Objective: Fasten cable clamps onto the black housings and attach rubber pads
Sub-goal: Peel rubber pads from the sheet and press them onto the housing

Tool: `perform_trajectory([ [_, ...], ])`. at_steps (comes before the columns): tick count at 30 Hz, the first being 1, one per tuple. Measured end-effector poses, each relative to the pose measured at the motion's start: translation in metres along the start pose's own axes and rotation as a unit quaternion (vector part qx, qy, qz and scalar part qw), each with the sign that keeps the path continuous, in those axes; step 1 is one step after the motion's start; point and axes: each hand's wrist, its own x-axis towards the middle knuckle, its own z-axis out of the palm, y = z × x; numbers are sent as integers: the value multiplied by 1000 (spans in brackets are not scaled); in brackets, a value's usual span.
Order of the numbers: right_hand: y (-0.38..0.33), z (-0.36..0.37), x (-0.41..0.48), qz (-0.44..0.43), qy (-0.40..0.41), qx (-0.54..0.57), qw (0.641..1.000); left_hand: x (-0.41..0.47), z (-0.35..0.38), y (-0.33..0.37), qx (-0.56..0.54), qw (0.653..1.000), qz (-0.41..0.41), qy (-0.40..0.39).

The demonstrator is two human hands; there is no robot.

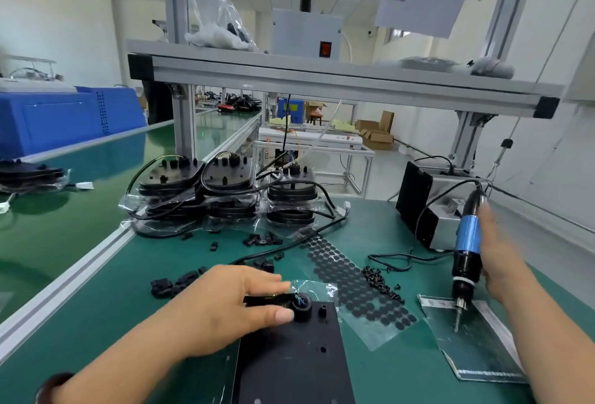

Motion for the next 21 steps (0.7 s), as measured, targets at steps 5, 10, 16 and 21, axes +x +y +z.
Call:
perform_trajectory([
  [5, -24, 0, -4, -205, 244, -206, 925, 27, -21, 5, -380, 916, -118, 57],
  [10, -56, 72, -57, -378, -27, -244, 893, 77, -11, 16, -546, 798, -257, 6],
  [16, -12, 159, -72, -212, -286, -409, 841, 119, 11, 17, -606, 728, -318, 30],
  [21, 13, 166, -69, -157, -279, -349, 880, 133, 13, 13, -608, 717, -339, 19],
])
